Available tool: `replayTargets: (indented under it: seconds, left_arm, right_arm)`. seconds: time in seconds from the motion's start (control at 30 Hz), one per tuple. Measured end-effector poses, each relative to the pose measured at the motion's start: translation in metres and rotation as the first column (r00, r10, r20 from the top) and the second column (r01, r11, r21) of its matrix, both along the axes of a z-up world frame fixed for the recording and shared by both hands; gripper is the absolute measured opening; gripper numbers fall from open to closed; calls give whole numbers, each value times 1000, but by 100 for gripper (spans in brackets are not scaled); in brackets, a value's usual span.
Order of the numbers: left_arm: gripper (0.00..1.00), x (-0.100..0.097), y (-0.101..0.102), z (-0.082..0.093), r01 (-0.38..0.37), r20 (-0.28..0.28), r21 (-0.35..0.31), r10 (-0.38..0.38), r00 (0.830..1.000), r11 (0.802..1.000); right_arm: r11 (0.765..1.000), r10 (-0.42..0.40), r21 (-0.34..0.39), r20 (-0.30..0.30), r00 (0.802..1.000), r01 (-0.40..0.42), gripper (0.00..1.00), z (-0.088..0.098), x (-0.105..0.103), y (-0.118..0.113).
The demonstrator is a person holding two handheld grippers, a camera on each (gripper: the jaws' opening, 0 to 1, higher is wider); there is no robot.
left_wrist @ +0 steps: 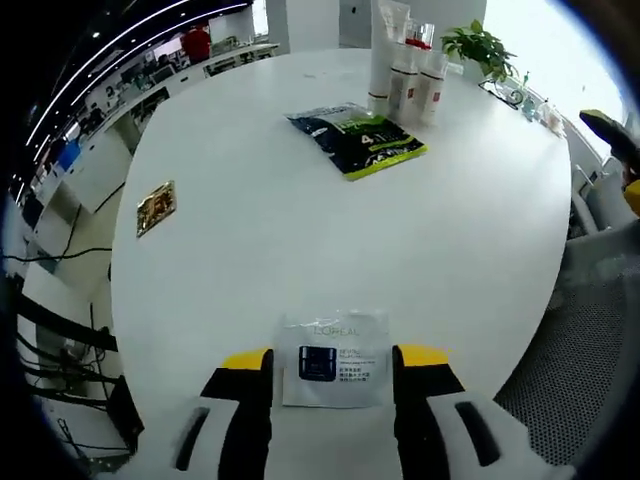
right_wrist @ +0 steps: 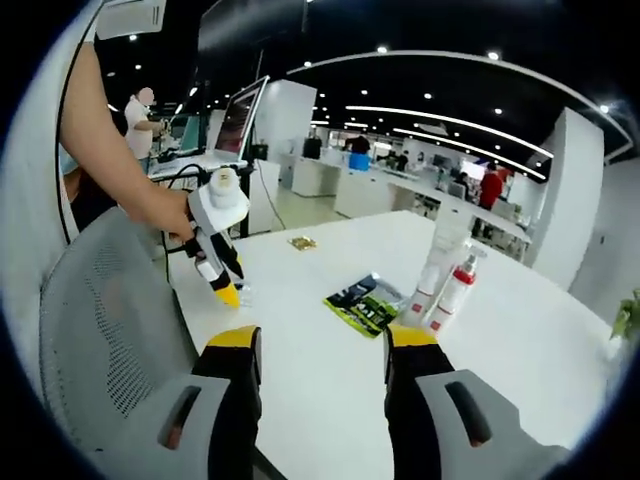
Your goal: Arrange the skincare products in the storage area until every visible bottle or jar stands upright without overlapping.
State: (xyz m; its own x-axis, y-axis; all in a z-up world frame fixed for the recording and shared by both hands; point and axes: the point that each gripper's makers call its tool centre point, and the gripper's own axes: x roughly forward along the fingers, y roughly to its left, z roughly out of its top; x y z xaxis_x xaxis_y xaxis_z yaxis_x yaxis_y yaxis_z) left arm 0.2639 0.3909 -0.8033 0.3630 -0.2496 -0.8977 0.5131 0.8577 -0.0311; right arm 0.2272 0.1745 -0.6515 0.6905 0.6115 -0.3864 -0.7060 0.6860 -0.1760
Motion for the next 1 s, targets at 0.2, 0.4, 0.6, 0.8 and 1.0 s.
replayTargets:
  seconds: [0.2, 0.4, 0.6, 0.8, 1.0]
  left_arm:
    - [42, -1, 1, 1, -15, 9, -22, 15, 1000, 1000]
    - [42, 0, -5, 8, -162, -27, -176, 160, 987, 971]
    - [41, -2, -26, 40, -122, 41, -266, 137, 990, 956]
    - [42, -16, -55, 73, -77, 117, -349, 125, 985, 934]
    - [42, -41, -81, 96, 47, 220, -359, 36, 975, 932]
  right_arm:
    - [1000, 8, -18, -7, 1000, -9, 44, -3, -1, 1]
    - [1000, -3, 12, -24, 1000, 3, 44, -2, 1, -1]
    - [989, -7, 150, -53, 999, 15, 41, 12, 0, 1]
    - [968, 4, 247, -167, 986, 37, 37, 10, 0, 4]
    - [924, 113, 382, -357, 927, 34, 35, 8, -9, 28]
